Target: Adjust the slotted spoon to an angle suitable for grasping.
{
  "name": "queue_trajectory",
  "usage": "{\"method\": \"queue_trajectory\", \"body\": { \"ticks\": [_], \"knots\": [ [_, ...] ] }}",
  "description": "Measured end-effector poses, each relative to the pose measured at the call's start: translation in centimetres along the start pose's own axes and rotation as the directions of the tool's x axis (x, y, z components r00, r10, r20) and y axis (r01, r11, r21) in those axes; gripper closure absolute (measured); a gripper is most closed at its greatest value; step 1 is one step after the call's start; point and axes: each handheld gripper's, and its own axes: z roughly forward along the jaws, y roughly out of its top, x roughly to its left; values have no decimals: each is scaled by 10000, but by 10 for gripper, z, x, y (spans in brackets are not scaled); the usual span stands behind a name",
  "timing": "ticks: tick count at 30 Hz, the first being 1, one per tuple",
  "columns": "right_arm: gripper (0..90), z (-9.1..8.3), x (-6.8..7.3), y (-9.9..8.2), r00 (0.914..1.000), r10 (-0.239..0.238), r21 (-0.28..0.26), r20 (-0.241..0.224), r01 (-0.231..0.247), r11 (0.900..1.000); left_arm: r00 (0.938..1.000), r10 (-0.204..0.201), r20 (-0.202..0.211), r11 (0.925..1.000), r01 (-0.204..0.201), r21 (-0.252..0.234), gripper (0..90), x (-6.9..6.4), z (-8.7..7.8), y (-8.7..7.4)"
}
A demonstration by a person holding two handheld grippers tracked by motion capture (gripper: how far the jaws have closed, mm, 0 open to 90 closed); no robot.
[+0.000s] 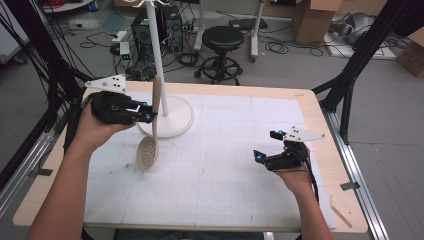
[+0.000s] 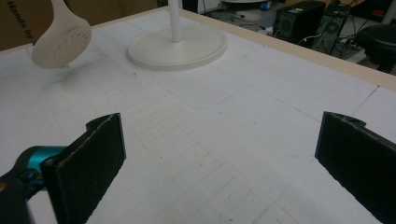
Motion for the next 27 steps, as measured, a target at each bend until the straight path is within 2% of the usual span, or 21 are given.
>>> {"method": "queue_trajectory", "body": {
  "ticks": [3,7,13,19,27],
  "knots": [
    [5,0,0,0,10000,-13,-17,14,13,10000,9999,-130,-2,9998,130,-163,745,3,-3,-1],
    [5,-1,0,0,10000,12,-19,-13,-12,10000,9999,-66,-125,9999,65,-83,745,3,-7,-1],
    [5,0,0,0,10000,-6,-5,-8,6,10000,9999,-95,-78,9997,94,-220,744,4,-9,1],
    [5,-1,-2,0,9998,171,-68,31,-170,9998,9998,-174,58,9990,176,-415,745,12,-11,4],
    [5,1,-3,-1,9999,169,-53,19,-169,9998,9994,-336,-51,9983,333,-484,744,17,-16,6]
  ]
}}
